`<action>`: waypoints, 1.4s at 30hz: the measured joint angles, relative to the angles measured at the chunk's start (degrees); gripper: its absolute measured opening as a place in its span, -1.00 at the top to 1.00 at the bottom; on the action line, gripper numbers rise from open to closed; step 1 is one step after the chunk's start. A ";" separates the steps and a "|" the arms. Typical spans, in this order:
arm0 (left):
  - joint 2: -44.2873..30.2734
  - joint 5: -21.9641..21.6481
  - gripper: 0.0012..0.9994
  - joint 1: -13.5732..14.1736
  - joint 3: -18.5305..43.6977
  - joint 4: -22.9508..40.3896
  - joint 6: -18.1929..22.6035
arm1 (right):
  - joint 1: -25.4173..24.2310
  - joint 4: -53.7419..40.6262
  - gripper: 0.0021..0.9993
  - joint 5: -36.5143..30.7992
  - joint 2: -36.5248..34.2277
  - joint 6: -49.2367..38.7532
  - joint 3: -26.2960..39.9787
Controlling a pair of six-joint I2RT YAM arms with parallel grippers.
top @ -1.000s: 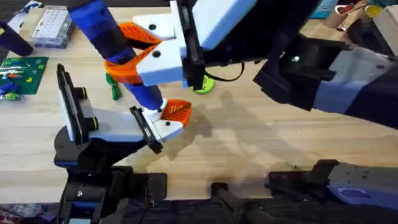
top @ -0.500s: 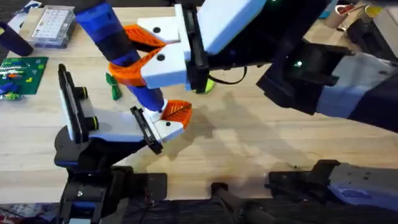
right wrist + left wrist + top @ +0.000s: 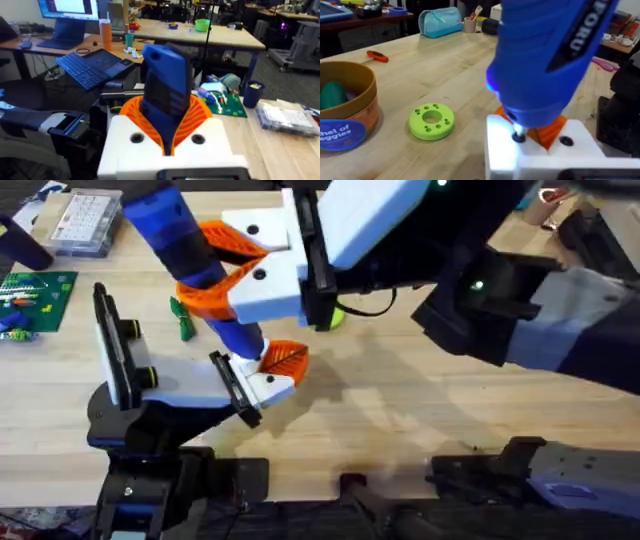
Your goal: Pick up the gripper from the table and insert it into the empty holder that is missing its gripper. Then pick up a screw, insert it into the mounting hole, and use the screwdriver to tighten it. Finally, clean up the table by picking up the vegetable and placing it into the bucket.
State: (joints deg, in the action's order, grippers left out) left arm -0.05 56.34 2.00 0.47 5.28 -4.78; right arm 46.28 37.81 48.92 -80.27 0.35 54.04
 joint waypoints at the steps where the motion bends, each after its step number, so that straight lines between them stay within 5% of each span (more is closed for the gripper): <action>1: 0.00 -0.04 0.98 0.00 0.00 0.00 0.02 | 0.00 1.80 0.90 0.01 -0.06 0.73 -0.33; 7: 0.02 -0.73 0.98 -0.04 0.13 0.05 0.42 | -0.41 15.64 0.90 0.04 -2.63 8.95 -1.56; 11: 0.02 -0.63 0.98 -0.04 0.13 0.07 0.42 | -1.39 15.72 0.91 1.02 -2.72 13.31 6.50; 18: 0.02 -0.63 0.98 -0.04 0.13 0.07 0.42 | -2.65 -1.10 0.91 2.79 -0.48 12.51 21.30; 28: 0.02 -0.65 0.98 -0.04 0.12 0.07 0.42 | -7.73 -28.29 0.91 3.06 -1.11 -1.19 23.33; 31: 0.01 -0.66 0.98 -0.04 0.12 0.07 0.42 | -9.66 -37.45 0.90 -1.37 -1.11 -8.67 23.48; 36: 0.02 -0.66 0.98 -0.04 0.11 0.07 0.42 | -11.30 -49.53 0.91 -18.86 -1.46 -23.23 23.49; 42: 0.02 -0.68 0.98 -0.04 0.12 0.07 0.42 | -15.12 -49.89 0.91 -37.04 -6.32 -38.30 23.50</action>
State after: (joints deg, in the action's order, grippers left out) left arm -0.03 55.66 1.96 0.59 5.34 -4.36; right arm 31.16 -12.08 11.88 -86.59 -37.95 77.54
